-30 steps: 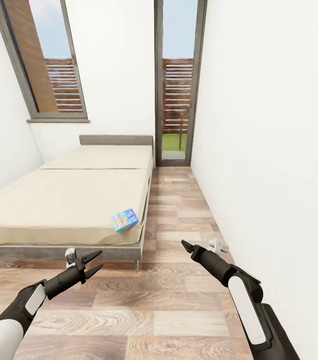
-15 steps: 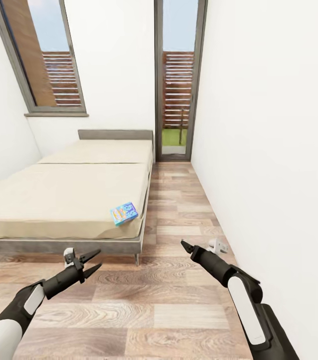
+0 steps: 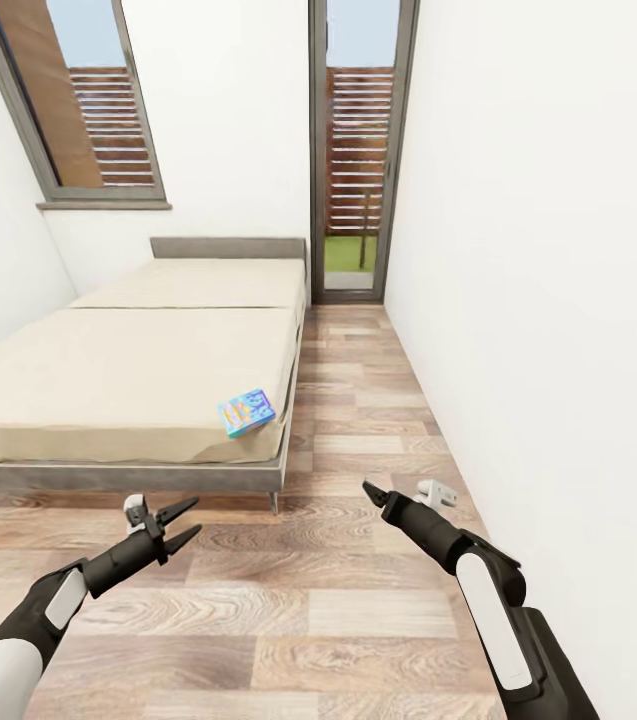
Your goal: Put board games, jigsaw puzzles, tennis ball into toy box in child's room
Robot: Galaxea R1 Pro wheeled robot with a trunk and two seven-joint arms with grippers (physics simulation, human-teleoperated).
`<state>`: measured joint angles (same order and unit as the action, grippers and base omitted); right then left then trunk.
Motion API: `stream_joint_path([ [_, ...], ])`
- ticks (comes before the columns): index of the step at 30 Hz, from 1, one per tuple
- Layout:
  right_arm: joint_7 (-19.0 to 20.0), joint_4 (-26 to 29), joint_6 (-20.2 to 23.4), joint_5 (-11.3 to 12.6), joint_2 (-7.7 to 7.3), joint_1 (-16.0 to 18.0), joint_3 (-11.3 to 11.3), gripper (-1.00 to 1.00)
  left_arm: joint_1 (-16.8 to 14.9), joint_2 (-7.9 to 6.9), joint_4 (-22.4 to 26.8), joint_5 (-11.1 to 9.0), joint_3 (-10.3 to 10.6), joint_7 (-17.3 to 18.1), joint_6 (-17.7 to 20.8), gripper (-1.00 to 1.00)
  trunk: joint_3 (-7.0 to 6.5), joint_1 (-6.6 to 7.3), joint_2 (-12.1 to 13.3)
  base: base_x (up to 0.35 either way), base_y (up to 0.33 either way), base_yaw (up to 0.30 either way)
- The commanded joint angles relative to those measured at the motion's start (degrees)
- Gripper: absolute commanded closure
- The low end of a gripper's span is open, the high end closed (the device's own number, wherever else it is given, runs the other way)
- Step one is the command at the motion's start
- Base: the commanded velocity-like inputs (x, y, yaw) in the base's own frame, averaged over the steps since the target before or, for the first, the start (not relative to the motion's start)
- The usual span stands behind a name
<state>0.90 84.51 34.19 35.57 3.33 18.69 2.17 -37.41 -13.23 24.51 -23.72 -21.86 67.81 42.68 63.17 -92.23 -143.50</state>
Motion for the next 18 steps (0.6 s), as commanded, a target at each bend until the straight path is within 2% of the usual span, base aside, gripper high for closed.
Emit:
stream_joint_path([
  [1,0.1,0.0,0.3,0.0,0.02,0.0,-0.1,-1.0,0.0,-0.01,0.0,-0.1,-0.1,0.4,0.5,-1.0,0.28,-0.01,0.0,0.0,0.0,0.0],
  [9,0.0,0.0,0.3,0.0,0.06,0.0,-0.1,-1.0,0.0,-0.08,0.1,-0.1,0.0,2.6,0.5,-1.0,0.28,-0.01,0.0,0.0,0.0,0.0],
  [18,0.0,0.0,0.3,-0.2,0.09,0.0,0.0,-1.0,0.0,-0.33,0.3,-0.1,-0.1,3.0,0.4,-1.0,0.28,-0.01,0.0,0.009,0.0,0.0],
])
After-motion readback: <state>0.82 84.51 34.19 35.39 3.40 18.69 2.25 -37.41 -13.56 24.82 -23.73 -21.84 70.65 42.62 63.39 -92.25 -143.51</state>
